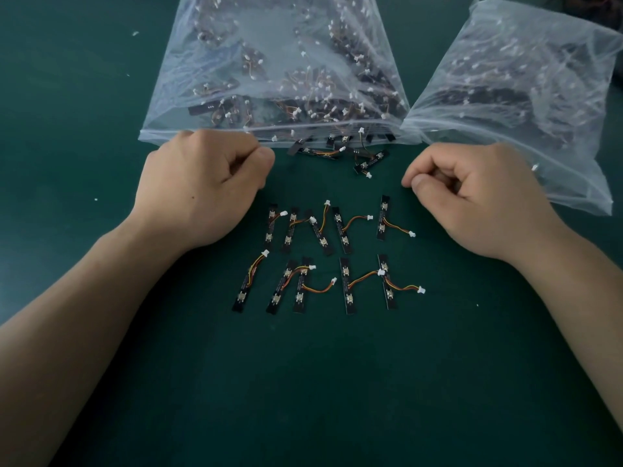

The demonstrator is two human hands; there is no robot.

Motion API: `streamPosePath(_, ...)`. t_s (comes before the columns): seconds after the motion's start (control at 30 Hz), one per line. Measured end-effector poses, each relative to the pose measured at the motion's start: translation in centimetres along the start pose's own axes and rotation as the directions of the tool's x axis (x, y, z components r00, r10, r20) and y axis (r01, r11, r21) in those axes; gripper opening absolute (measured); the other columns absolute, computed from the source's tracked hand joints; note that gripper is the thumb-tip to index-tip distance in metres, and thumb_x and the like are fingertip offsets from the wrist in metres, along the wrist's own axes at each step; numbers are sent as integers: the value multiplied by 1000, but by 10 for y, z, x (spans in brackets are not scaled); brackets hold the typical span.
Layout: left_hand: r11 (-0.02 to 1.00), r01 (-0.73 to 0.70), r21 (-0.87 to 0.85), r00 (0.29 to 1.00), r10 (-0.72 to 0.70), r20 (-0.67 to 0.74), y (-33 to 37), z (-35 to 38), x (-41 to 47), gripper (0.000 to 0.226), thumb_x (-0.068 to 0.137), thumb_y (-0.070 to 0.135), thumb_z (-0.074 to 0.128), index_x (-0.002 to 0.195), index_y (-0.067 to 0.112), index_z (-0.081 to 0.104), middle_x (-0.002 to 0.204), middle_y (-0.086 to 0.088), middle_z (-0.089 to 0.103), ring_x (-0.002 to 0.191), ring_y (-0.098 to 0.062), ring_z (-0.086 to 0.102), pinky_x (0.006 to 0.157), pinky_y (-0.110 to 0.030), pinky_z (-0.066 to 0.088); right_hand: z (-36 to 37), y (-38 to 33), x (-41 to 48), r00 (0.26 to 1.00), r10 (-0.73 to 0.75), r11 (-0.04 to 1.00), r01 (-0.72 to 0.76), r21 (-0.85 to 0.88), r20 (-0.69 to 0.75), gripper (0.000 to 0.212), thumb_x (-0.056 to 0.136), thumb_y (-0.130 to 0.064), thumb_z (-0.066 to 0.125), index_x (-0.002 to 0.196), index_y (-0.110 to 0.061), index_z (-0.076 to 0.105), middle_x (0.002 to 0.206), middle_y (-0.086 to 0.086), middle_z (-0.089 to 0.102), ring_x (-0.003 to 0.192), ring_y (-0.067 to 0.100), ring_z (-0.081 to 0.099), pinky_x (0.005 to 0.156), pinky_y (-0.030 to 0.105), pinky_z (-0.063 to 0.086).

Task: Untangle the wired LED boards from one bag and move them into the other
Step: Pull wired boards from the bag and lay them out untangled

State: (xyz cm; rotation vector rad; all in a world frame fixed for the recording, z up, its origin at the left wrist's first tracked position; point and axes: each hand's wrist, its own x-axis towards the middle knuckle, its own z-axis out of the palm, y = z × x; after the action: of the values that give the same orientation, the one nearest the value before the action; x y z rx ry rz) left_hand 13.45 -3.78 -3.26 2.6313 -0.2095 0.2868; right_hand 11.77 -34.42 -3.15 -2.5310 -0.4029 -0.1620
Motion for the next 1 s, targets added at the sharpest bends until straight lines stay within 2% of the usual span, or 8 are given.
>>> streamPosePath(0.17, 1000, -19, -8, 1000, 19, -8, -1, 0, 1, 39, 95, 47, 46, 74, 20, 63, 70, 19, 62, 66, -9, 58, 59, -25, 36, 0, 0, 0, 1000, -5, 1000, 5, 7, 1, 17, 91, -31, 56, 88, -33, 72, 58, -7, 59, 63, 19, 58, 57, 26, 42)
streamPosePath(0.33, 999, -35, 4, 999, 35, -9, 0, -1, 1, 45, 95, 47, 43, 76, 9, 59, 60, -4, 58, 65, -27, 58, 63, -39, 49, 0, 0, 0, 1000, -3, 1000, 3, 14, -1, 17, 91, -31, 56, 88, -32, 72, 57, -7, 58, 62, 19, 57, 57, 27, 42)
streamPosePath(0.5, 998, -52, 28, 999, 51, 3, 0, -2, 0, 47, 95, 49, 42, 77, 9, 59, 62, -4, 60, 67, -31, 59, 66, -45, 53, 1, 0, 0, 1000, -12, 1000, 12, 19, -2, 16, 91, -30, 57, 87, -32, 72, 57, -8, 58, 62, 19, 58, 57, 27, 42)
streamPosePath(0.6, 997, -66, 36, 997, 65, 31, 2, -3, 0, 42, 93, 46, 43, 75, 13, 62, 61, -1, 60, 66, -26, 60, 65, -42, 51, 0, 1, -1, 1000, -17, 1000, 17, 20, 10, 11, 90, -31, 62, 85, -30, 72, 58, -8, 59, 61, 18, 58, 56, 25, 41)
streamPosePath(0.7, 992, -104, -68, 972, 116, 203, -3, -16, 2, 20, 78, 30, 43, 75, 25, 62, 64, 11, 61, 67, -14, 57, 62, -32, 39, -4, 0, -3, 995, -56, 998, 54, 30, 78, 8, 86, -28, 73, 80, -30, 69, 61, -8, 59, 58, 13, 57, 57, 10, 36)
streamPosePath(0.83, 952, -227, -206, 853, 297, 430, -17, -37, 0, 21, 62, 16, 49, 73, 32, 57, 69, 9, 60, 66, -16, 55, 58, -32, 39, -11, -4, -4, 971, -106, 993, 91, 80, 213, 7, 80, -32, 73, 86, -34, 72, 68, -9, 61, 54, 14, 51, 55, 12, 36)
streamPosePath(0.9, 945, -229, -232, 829, 314, 463, -20, -39, -2, 25, 58, 18, 55, 76, 35, 58, 76, 8, 59, 71, -17, 57, 61, -34, 42, -15, -4, -4, 955, -124, 991, 103, 91, 268, 14, 78, -34, 73, 92, -35, 73, 72, -9, 61, 54, 17, 49, 55, 15, 36)
streamPosePath(1.0, 942, -283, -181, 803, 336, 492, -20, -38, -4, 28, 55, 38, 55, 83, 39, 56, 87, 12, 55, 83, -17, 57, 65, -36, 43, -18, -5, -5, 944, -137, 990, 118, 82, 301, 22, 76, -36, 73, 98, -36, 73, 77, -10, 60, 58, 20, 50, 55, 20, 37)
